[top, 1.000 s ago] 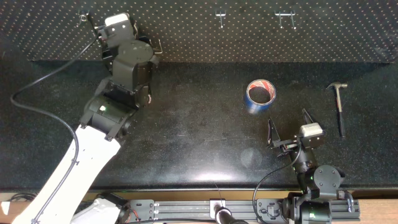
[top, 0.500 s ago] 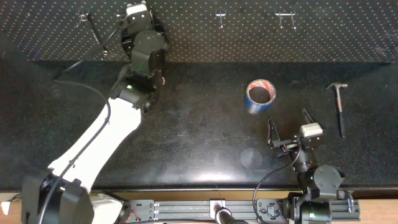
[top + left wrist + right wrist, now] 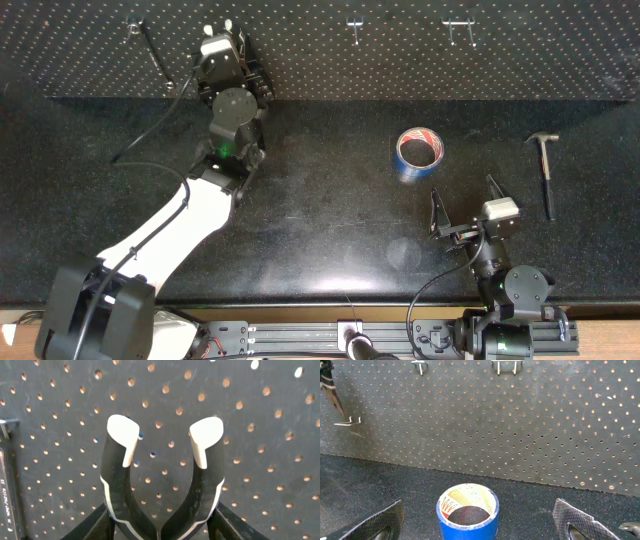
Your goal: Place Tools Onto Pegboard
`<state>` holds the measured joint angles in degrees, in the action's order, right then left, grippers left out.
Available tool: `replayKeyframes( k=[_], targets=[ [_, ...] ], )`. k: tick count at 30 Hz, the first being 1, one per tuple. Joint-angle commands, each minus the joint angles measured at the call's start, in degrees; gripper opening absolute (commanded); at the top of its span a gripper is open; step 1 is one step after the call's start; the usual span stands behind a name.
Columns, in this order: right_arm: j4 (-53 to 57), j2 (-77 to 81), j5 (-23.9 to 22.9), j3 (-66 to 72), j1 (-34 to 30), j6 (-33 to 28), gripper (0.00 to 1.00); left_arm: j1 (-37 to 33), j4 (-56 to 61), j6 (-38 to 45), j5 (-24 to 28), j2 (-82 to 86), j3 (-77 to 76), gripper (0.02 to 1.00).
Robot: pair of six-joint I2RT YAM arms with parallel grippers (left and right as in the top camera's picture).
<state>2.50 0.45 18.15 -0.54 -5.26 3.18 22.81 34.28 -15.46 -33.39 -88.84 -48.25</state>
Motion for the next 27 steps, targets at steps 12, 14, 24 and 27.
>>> replayKeyframes(
  k=[12, 14, 24, 27],
  targets=[
    [-0.02, -0.39, 0.37, 0.31, -0.20, 0.22, 0.974, 0.07, 6.71, 0.98, -0.46, -6.05, 2.95, 0.560],
    [0.00, -0.39, 0.37, 0.31, -0.17, 0.22, 0.976, 0.09, 6.43, 0.98, -0.44, -5.60, 2.95, 0.890],
    [0.00, -0.39, 0.37, 0.31, -0.20, 0.22, 0.976, -25.05, -36.02, 3.43, 46.38, 79.84, 35.85, 0.993],
    [-0.02, -0.39, 0.37, 0.31, -0.17, 0.22, 0.976, -24.61, -34.99, 13.84, 44.48, 88.08, 40.96, 0.993]
  ],
)
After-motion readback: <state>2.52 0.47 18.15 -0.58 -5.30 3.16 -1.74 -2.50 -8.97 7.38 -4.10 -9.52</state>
